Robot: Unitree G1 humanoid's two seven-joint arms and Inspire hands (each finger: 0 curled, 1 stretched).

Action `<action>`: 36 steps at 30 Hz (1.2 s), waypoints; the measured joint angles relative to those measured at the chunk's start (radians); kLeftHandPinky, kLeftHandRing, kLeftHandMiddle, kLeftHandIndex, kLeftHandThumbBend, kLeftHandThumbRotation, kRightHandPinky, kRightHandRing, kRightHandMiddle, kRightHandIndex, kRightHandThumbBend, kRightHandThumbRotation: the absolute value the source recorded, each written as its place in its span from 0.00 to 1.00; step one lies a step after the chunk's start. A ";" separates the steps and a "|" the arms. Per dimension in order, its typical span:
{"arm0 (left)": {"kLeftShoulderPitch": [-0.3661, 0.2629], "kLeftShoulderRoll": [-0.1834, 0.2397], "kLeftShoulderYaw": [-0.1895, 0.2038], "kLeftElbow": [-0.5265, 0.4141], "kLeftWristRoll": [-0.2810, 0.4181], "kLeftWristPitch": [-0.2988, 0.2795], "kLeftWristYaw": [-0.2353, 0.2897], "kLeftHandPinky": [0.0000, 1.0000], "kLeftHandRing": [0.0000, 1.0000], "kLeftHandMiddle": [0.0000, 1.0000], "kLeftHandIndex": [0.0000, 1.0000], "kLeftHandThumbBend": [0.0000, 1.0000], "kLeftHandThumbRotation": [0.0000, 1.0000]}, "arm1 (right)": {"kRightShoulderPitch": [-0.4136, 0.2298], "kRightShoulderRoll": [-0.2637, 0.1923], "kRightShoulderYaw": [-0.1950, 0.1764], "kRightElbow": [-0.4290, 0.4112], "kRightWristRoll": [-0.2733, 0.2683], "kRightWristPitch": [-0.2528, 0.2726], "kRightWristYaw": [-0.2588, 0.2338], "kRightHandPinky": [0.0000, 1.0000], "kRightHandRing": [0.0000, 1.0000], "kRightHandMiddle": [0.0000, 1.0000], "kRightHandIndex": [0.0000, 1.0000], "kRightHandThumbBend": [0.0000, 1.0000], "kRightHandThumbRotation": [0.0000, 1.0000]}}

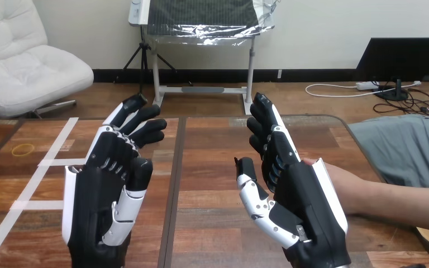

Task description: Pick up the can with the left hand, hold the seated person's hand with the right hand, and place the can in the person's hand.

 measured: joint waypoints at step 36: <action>0.000 -0.005 -0.006 0.018 -0.007 0.000 0.000 0.71 0.75 0.79 0.81 0.61 0.65 | -0.001 0.000 -0.009 0.000 0.021 0.019 0.000 1.00 1.00 1.00 1.00 0.00 0.00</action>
